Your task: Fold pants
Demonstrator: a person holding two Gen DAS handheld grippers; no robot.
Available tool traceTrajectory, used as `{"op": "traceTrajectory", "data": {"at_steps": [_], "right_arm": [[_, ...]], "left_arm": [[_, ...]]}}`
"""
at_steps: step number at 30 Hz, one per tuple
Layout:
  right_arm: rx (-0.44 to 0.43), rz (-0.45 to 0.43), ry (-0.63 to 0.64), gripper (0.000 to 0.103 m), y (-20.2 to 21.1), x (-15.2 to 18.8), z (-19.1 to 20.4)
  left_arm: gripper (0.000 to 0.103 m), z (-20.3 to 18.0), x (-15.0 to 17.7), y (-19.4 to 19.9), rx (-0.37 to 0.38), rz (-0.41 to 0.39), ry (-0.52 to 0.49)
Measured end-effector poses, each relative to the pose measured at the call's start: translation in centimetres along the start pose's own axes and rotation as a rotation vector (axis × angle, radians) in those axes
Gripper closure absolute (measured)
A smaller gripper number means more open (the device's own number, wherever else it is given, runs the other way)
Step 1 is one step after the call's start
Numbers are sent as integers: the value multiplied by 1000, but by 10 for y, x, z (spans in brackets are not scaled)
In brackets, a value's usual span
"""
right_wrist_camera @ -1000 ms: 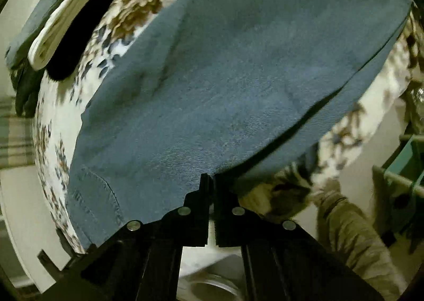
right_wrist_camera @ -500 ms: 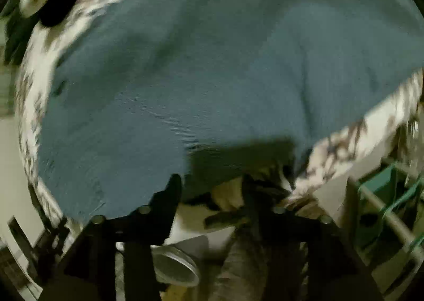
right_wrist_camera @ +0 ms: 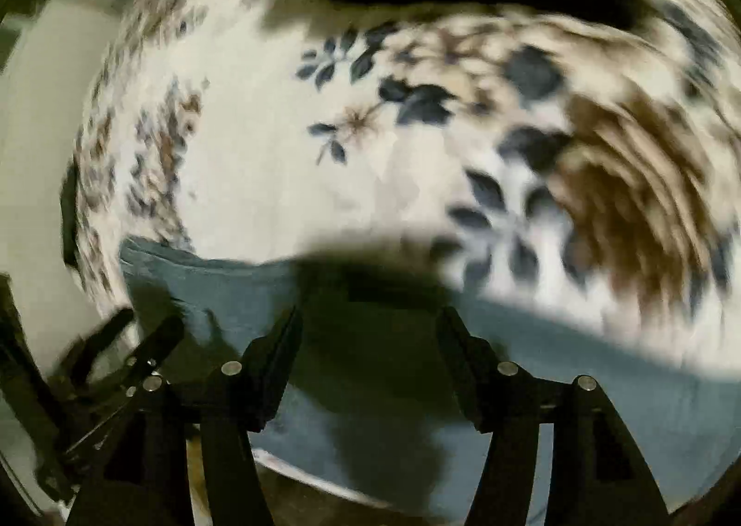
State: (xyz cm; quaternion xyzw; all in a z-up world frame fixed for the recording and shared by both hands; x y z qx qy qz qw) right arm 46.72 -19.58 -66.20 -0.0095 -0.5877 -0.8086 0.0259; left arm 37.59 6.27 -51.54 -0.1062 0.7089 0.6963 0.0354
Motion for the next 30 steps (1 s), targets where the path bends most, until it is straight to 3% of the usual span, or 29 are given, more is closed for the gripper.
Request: {"op": "traceTrajectory", "data": {"at_steps": [3, 4, 5, 8, 12, 13, 14, 15, 18, 19, 20, 22, 25, 27, 28, 29, 30], "right_arm": [[-70, 130, 78, 49, -33, -14, -7], [-113, 162, 93, 64, -39, -15, -9], [-122, 177, 116, 87, -41, -10, -10], [-120, 152, 150, 96, -31, 2, -13], [-155, 55, 89, 98, 0, -6, -17], [-167, 44, 70, 103, 6, -10, -22], [-124, 27, 69, 103, 10, -16, -30], [-77, 14, 63, 103, 10, -21, -38], [-233, 85, -18, 100, 3, -29, -51], [-263, 104, -10, 88, 3, -30, -51], [-293, 108, 16, 65, 5, -30, -49], [-374, 160, 50, 39, -2, -26, -40], [-337, 255, 120, 39, -26, -19, -29], [-276, 304, 154, 49, -47, -13, -24], [-242, 307, 163, 79, -53, -11, -24], [-244, 302, 154, 91, -54, -11, -24], [-235, 286, 139, 94, -51, -13, -25]], "left_arm": [[15, -2, -5, -13, -3, 32, 17], [15, -2, -5, -15, -3, 43, 27], [15, -2, -5, -17, -4, 52, 33], [15, -1, -6, -19, -6, 71, 46], [15, 3, -12, -15, -1, 70, 76], [15, 4, -13, -15, 1, 67, 84], [15, 3, -14, -15, 5, 64, 88], [15, 3, -15, -17, 3, 70, 91], [15, 1, -23, -15, 12, 77, 105], [15, -1, -25, -14, 10, 72, 99], [15, -3, -26, -13, 4, 67, 92], [15, -10, -29, -16, -18, 63, 68], [15, -15, -31, -22, -35, 72, 51], [15, -14, -33, -24, -35, 79, 54], [15, -13, -34, -25, -38, 83, 55], [15, -13, -33, -24, -38, 85, 55], [15, -11, -34, -23, -35, 85, 58]]}}
Point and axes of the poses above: each gripper's, at about its wrist camera, not at the fingertips, and y roughly against the way its jaws point, z to its left, x to its underside, the point moved 4 cm from there along -y, roughly the way its jaws point, and after that the axes turned 2 degrees about y, right-handed, at the moved point
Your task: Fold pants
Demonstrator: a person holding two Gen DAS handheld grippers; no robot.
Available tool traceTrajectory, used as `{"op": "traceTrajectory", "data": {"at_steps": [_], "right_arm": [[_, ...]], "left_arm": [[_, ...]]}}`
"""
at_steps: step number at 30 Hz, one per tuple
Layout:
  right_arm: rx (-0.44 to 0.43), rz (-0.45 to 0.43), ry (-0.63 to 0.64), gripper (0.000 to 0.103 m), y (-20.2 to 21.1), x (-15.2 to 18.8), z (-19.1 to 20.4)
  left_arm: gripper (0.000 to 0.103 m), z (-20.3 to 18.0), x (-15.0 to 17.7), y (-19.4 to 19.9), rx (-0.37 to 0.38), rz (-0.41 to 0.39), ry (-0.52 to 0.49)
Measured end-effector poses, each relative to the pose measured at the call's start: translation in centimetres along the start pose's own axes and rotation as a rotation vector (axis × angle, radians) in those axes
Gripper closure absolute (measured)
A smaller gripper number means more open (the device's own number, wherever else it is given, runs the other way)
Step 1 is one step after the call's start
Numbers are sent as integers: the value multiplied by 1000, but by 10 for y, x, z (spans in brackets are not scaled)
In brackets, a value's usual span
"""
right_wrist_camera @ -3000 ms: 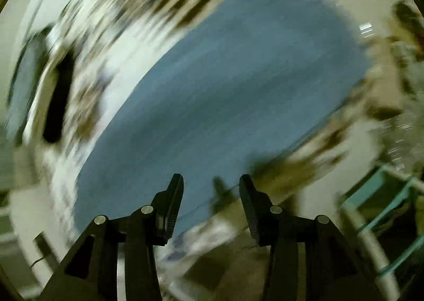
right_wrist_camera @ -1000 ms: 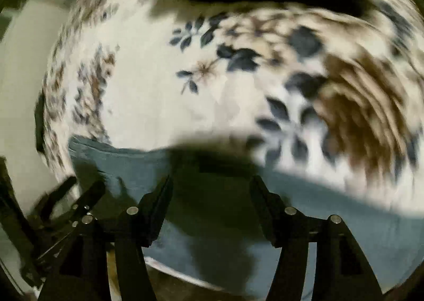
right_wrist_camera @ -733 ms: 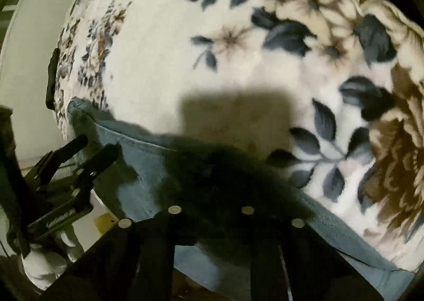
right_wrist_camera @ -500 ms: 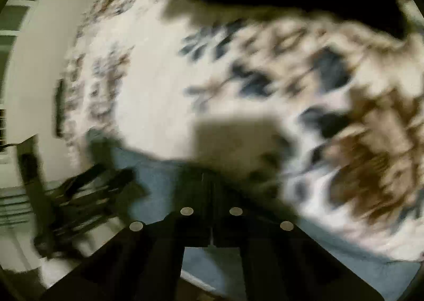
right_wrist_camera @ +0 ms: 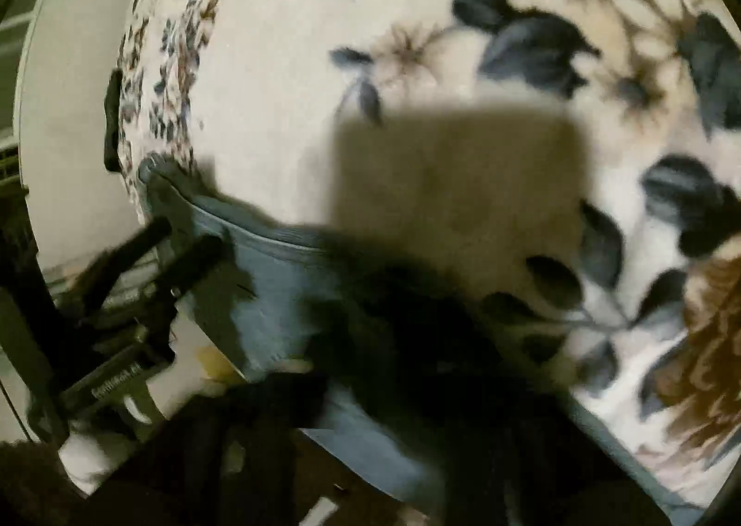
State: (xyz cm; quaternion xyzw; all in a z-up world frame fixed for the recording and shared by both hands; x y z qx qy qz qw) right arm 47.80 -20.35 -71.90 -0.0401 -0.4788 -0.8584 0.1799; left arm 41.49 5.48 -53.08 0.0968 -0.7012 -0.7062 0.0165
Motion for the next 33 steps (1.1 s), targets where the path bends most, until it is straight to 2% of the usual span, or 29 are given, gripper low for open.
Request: {"op": "traceTrajectory", "data": {"at_steps": [1, 4, 7, 9, 10, 11, 13, 14, 16, 18, 19, 20, 21, 24, 25, 27, 29, 33], "right_arm": [[44, -46, 9, 97, 13, 1, 6], [96, -150, 12, 100, 45, 2, 11], [36, -114, -58, 97, 44, 4, -9], [47, -149, -70, 72, 54, 9, -14], [53, -181, -83, 47, 62, 13, -16], [46, -230, -113, 35, 67, 16, -13], [33, -341, -201, 34, 87, 38, -18], [45, -387, -250, 34, 96, 54, -22], [61, -494, -395, 32, 118, 108, -43], [67, -560, -516, 24, 128, 156, -59], [72, -603, -609, 21, 134, 198, -75], [75, -624, -658, 21, 134, 221, -80], [85, -657, -744, 21, 138, 262, -96], [124, -733, -951, 21, 138, 354, -135], [138, -761, -1059, 21, 138, 398, -159], [102, -800, -1213, 21, 131, 458, -199], [55, -848, -1321, 21, 121, 502, -238], [-65, -892, -1397, 21, 102, 542, -303]], "left_arm": [[15, 2, -1, 2, 1, -6, 5], [15, 5, -4, 2, -2, -11, 8], [15, 4, -7, 5, 12, -3, 11], [15, -1, 0, 9, 25, -23, -7], [15, -6, 1, 16, 35, -38, -25], [15, -10, 3, 21, 45, -50, -42], [15, -23, 17, 37, 81, -74, -95], [9, -35, 23, 43, 110, -74, -132], [3, -63, 38, 52, 161, -59, -203], [3, -86, 52, 59, 204, -52, -256], [3, -104, 64, 62, 223, -47, -297], [2, -120, 75, 64, 228, -40, -330], [2, -134, 87, 65, 234, -26, -362], [3, -184, 121, 68, 273, 14, -420], [3, -201, 135, 67, 281, 36, -431], [3, -230, 158, 63, 297, 72, -440], [3, -261, 182, 58, 304, 96, -438], [3, -315, 216, 42, 281, 130, -456]]}}
Point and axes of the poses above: each gripper's, at about its wrist camera, not at the fingertips, and y roughly against the way its jaws point, z to its left, x to its underside, the point moved 4 cm from there along -y, roughly the way its jaws point, and after that the axes turned 2 degrees about y, right-handed, at the moved point
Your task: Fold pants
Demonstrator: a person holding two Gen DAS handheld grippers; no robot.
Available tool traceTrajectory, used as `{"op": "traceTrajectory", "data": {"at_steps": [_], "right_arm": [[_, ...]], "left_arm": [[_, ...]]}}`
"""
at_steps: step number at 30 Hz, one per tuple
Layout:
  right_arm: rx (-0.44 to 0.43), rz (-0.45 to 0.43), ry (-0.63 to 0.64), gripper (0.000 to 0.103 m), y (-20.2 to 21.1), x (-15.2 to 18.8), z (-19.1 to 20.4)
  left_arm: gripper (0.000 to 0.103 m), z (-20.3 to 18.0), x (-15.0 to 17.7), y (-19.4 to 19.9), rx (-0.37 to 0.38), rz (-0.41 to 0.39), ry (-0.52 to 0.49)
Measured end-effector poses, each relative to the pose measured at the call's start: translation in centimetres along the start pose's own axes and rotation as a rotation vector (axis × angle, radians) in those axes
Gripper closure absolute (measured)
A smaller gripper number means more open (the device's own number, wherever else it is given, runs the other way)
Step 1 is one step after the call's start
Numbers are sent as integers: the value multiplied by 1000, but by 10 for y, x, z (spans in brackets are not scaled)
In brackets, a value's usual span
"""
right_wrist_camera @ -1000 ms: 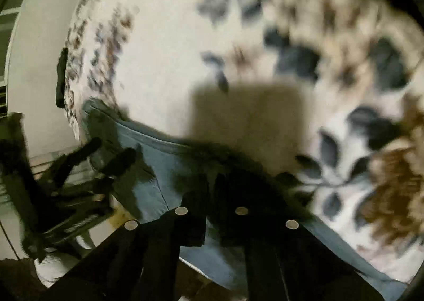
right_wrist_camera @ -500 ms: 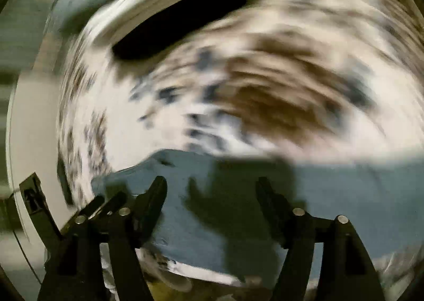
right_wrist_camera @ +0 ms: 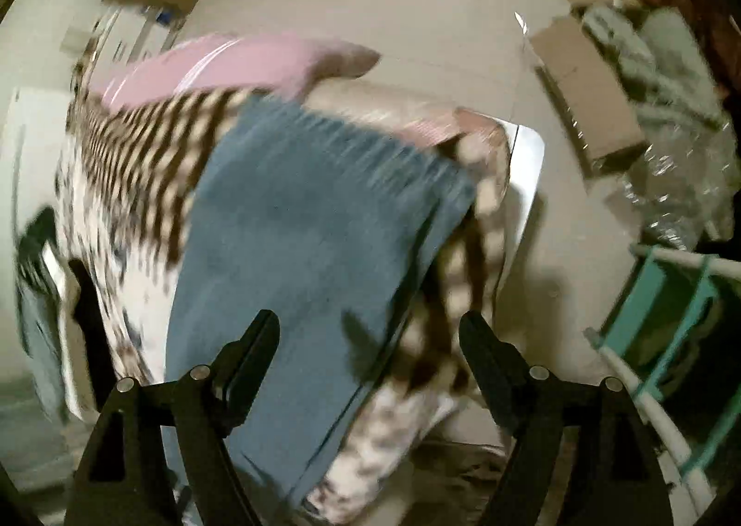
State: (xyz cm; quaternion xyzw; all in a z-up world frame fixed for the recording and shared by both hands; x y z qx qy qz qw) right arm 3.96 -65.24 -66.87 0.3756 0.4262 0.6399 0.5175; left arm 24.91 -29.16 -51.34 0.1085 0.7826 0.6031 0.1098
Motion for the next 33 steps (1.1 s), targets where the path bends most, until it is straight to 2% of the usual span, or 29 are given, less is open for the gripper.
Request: {"op": "traceTrajectory", "data": {"at_steps": [1, 2, 3, 5, 7, 8, 12, 13, 15, 17, 19, 22, 25, 27, 29, 31, 33], "right_arm": [[-25, 21, -19, 23, -10, -13, -11], [-33, 32, -33, 36, -20, -19, -14], [-49, 36, -48, 44, -27, -24, -19], [-81, 32, -34, 72, -37, -31, -17], [-56, -15, 70, 84, -27, -33, -1], [-56, -36, 109, 85, -22, -30, 8], [-80, -124, 235, 86, 12, -19, 30], [-65, -125, 255, 86, 10, -18, 28], [-46, -73, 247, 83, -9, -19, 17], [-99, 24, 166, 65, -31, -24, -4], [-169, 59, 109, 52, -37, -26, -21], [-262, 103, 46, 47, -48, -25, -38], [-344, 91, 11, 40, -54, -28, -42], [-361, 77, 12, 40, -56, -30, -41], [-428, 22, 33, 50, -45, -29, -31], [-437, -20, 77, 50, -34, -29, -20], [-446, -24, 116, 51, -31, -29, -10]], "left_arm": [[3, -15, -1, -11, -13, 15, -9], [3, -20, -1, -14, -17, 21, -17], [3, -30, -2, -21, -28, 25, -30], [3, -50, -3, -29, -61, 28, -80], [3, -61, -2, -31, -84, 22, -110], [3, -65, -2, -31, -88, 21, -117], [3, -77, -1, -37, -106, 29, -138], [3, -78, -1, -40, -114, 26, -142], [3, -81, 0, -47, -129, 16, -146], [3, -79, 2, -58, -138, 19, -144], [3, -76, 8, -72, -139, 29, -132], [1, -68, 8, -92, -153, 48, -113], [0, -70, 6, -96, -168, 40, -108], [0, -70, 6, -98, -186, 45, -105], [0, -71, 6, -99, -190, 47, -88], [0, -66, 12, -97, -190, 49, -71], [0, -66, 12, -96, -194, 49, -63]]}}
Point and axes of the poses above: each gripper's, at about its wrist camera, not at the fingertips, and y roughly against the way its jaws point, z to its left, x to its underside, the point moved 4 cm from there along -y, roughly the way its jaws point, and after that the axes turned 2 degrees about y, right-handed, at the moved point
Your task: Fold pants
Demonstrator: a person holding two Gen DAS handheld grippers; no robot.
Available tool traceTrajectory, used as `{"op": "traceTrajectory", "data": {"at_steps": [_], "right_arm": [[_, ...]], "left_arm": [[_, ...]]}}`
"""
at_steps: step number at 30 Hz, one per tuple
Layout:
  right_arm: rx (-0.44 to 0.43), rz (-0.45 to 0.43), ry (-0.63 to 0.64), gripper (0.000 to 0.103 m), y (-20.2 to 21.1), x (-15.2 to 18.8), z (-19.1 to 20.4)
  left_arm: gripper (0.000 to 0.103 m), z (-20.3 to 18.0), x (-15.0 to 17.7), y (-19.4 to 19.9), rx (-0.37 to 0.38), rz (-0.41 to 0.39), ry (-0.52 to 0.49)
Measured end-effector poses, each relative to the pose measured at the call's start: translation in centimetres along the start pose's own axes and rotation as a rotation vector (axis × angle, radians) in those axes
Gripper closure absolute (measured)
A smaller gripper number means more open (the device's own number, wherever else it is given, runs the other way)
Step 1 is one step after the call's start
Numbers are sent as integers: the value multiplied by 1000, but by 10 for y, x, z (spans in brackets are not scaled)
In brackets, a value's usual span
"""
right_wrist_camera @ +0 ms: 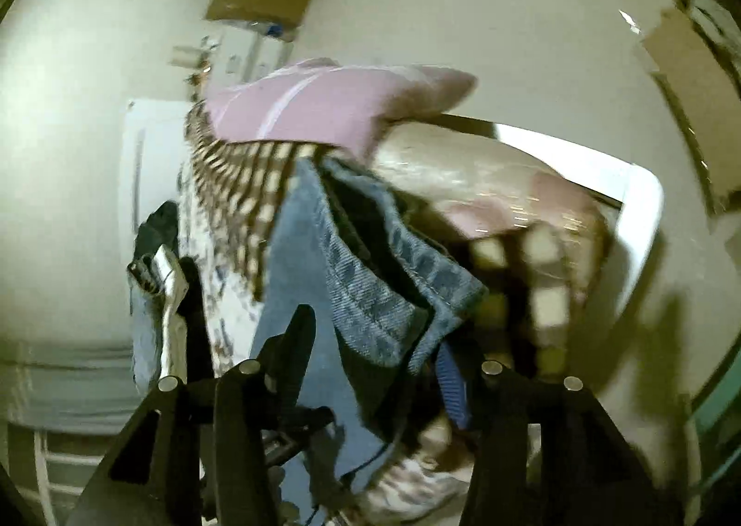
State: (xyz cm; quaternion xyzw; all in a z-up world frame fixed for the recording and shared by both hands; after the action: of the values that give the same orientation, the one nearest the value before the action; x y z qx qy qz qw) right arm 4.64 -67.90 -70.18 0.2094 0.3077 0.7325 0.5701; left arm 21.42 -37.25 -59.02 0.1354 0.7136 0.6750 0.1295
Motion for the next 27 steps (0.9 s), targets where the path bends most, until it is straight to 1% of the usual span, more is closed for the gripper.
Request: {"op": "traceTrajectory", "data": {"at_steps": [1, 3, 4, 6, 7, 8, 9, 10, 11, 13, 15, 17, 19, 20, 21, 22, 23, 25, 27], "right_arm": [[31, 24, 20, 51, -9, 0, 1], [36, 64, 7, 50, -24, -2, -5], [36, 75, -14, 50, -32, -3, -10], [44, 67, -4, 50, -32, -5, -7], [84, 75, 26, 50, -27, -4, -1], [119, 74, 48, 50, -23, -3, 2], [163, 61, 72, 50, -15, -2, 5], [209, 24, 95, 50, -1, -1, 7], [247, -14, 114, 50, 14, 0, 9], [264, -63, 116, 50, 35, -1, 9], [243, -81, 118, 50, 44, -7, 11], [229, -75, 128, 50, 39, -19, 12], [184, -25, 140, 50, 21, -32, 11], [203, 15, 139, 49, 8, -37, 8], [209, 31, 139, 49, 0, -39, 7], [197, 79, 155, 49, -10, -38, 9], [193, 98, 173, 49, -13, -35, 12], [123, 125, 240, 49, -10, -26, 30], [46, 160, 258, 49, -5, -17, 42]], "left_arm": [[0, 0, 1, 0, -3, -2, 3], [0, 1, 1, 1, -3, -4, 1], [0, 1, 2, 2, -1, -4, 1], [0, 0, 2, 2, 2, 2, -1], [0, 6, 5, 3, 3, 6, -1], [0, 4, -5, 4, 1, 10, 1], [0, 6, -9, 5, 0, 14, 1], [0, 6, -9, 5, -2, 20, 3], [0, 7, -16, 5, -2, 25, 5], [0, 12, -21, 1, -6, 30, 6], [0, 13, -26, 1, -8, 29, 10], [0, 13, -27, 1, -10, 23, 13], [0, 13, -27, 1, -12, 18, 14], [0, 11, -26, 0, -12, 19, 14], [0, 11, -24, 0, -12, 20, 13], [0, 11, -24, 0, -12, 25, 12], [0, 12, -23, 0, -11, 31, 10], [0, 12, -22, 4, -13, 47, 5], [0, 8, -24, 14, 4, 32, 1]]}}
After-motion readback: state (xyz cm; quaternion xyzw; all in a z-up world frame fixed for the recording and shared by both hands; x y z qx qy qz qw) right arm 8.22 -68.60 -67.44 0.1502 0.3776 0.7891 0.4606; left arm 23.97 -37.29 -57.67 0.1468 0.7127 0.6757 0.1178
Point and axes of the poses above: each gripper's, at about its wrist camera, not at the fingertips, and y roughly against the way its jaws point, z to its left, x to its underside, the point moved 4 cm from there along -y, roughly the way its jaws point, and after that the axes turned 2 degrees about y, right-handed, at the moved point
